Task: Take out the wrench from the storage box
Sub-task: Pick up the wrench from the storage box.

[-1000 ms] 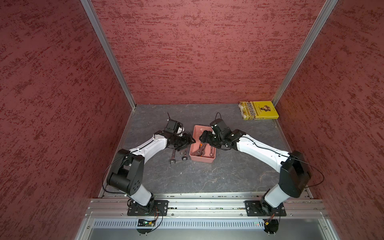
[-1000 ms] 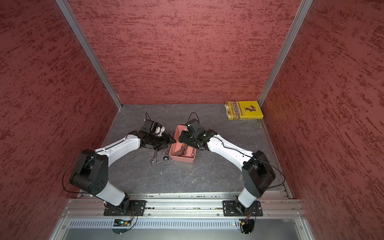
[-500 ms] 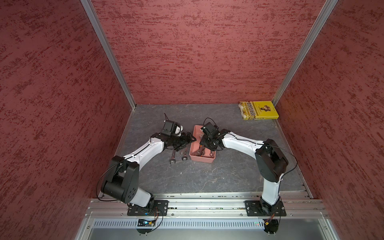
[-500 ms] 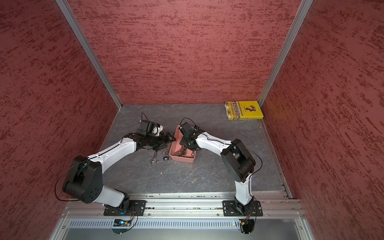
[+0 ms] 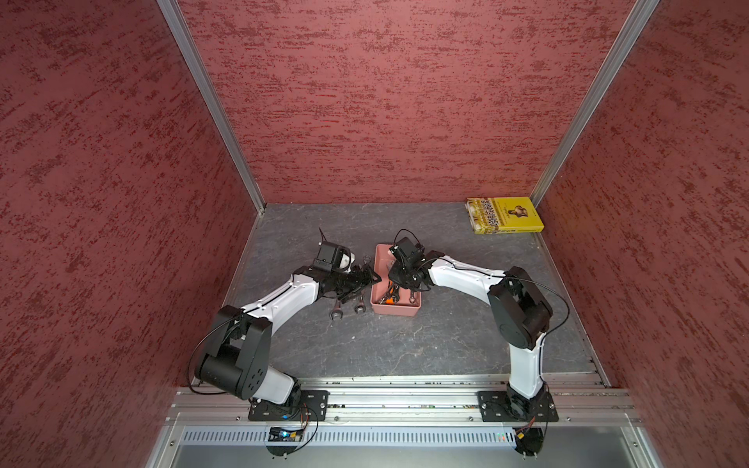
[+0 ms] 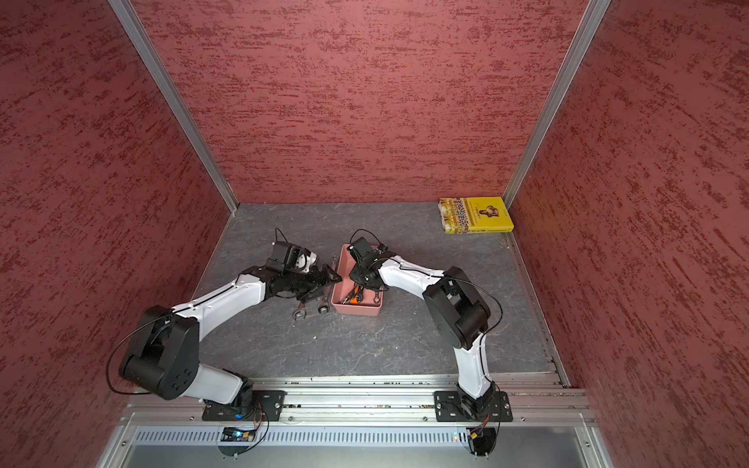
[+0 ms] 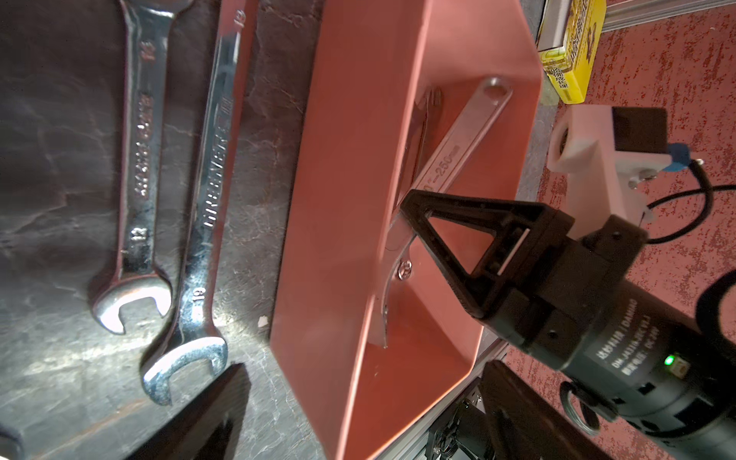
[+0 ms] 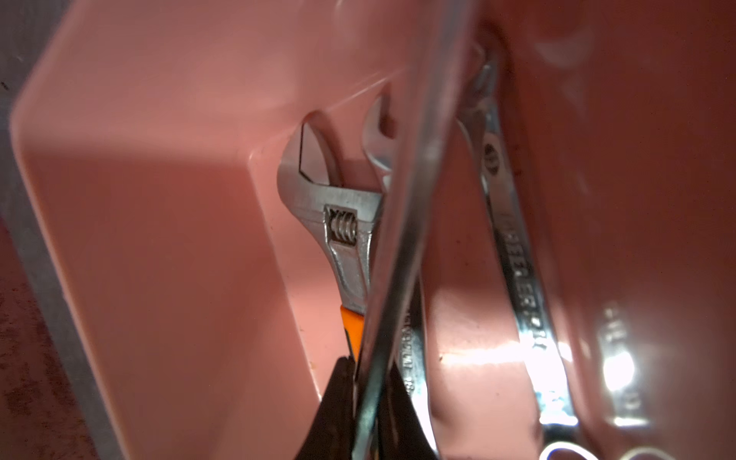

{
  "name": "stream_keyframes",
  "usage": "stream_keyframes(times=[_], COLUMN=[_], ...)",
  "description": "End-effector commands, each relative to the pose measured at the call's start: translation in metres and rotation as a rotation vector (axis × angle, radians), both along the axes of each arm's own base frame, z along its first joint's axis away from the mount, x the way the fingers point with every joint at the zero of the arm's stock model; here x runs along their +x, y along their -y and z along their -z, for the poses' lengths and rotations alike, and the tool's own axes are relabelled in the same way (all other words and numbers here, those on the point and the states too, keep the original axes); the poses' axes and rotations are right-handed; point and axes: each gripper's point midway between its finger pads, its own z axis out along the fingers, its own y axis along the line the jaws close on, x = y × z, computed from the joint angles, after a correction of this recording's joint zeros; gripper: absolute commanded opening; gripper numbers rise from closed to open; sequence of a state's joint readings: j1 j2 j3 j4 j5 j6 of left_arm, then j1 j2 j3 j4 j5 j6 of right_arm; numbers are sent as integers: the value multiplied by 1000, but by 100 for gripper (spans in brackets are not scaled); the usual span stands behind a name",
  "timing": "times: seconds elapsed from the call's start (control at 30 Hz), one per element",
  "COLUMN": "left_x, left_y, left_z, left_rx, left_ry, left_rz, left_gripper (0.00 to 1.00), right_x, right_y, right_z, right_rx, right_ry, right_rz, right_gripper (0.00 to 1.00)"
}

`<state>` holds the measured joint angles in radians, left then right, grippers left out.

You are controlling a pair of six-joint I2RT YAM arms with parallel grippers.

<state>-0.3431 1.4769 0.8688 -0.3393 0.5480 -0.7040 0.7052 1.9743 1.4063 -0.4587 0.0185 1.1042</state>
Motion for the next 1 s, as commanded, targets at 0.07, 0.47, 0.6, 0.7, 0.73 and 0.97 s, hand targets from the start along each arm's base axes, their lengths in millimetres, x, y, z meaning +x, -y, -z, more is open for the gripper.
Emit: stream_keyframes(times=[0.07,0.47,0.6,0.7,0.73,0.97], left_x=[0,12,18,21,21,21], left_y=[2,2,0,1,1,-3], left_z=[4,-4,-10,-14,-15,-16], left_rx=[-17,-28,-35,-35,-35,-16], left_ry=[-7,14,32,37,43,48], left_rz=[6,-1,-12,-13,-13,-18], left_gripper=[96,97,98,98,98,99], right_x=[7,6,5,10,11,3], right_y=[-3,8,26,42,50,117], right_z=[-27,-102,-132,-157,-162,-171], right_rx=[42,78,18,-20,-24,-145], right_ry=[84,226,295,355,361,346], right_rz=[-16,-23,-24,-74,-91,-295], right_gripper=[0,0,0,0,0,0])
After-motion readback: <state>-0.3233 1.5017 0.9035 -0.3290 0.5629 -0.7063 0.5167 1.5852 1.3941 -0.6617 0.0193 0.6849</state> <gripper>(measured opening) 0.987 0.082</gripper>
